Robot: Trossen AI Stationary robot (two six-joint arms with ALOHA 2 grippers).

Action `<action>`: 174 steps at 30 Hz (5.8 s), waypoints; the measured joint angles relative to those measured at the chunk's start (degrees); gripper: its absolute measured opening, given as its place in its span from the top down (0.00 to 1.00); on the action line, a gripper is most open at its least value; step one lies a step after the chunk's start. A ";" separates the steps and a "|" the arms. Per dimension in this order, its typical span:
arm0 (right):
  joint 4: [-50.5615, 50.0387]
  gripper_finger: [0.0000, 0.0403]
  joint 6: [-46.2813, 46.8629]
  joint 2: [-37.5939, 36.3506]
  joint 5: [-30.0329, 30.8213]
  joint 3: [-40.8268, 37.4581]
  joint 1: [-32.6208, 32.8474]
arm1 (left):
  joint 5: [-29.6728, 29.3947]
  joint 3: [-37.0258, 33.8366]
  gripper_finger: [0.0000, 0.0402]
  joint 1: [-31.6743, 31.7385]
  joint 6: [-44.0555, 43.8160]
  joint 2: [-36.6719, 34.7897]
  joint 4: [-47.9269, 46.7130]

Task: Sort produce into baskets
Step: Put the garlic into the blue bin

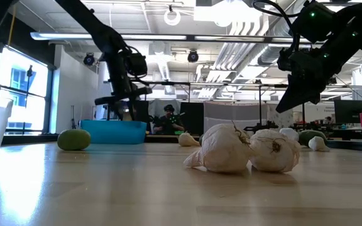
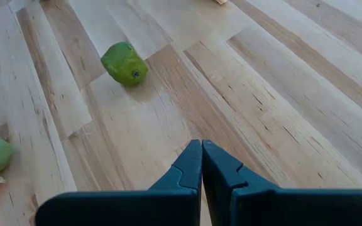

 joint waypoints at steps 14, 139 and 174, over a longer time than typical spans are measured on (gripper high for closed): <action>0.01 1.00 0.00 -0.01 0.53 0.00 0.01 | 0.06 5.84 0.63 -0.87 2.03 7.29 0.10; 1.12 0.69 6.55 24.60 -23.24 35.58 -22.10 | -2.44 -28.94 0.98 -29.35 13.39 -19.87 68.17; 32.73 0.69 31.52 24.62 -47.72 35.52 -17.81 | 0.05 -10.97 0.57 -31.01 29.49 -19.83 56.31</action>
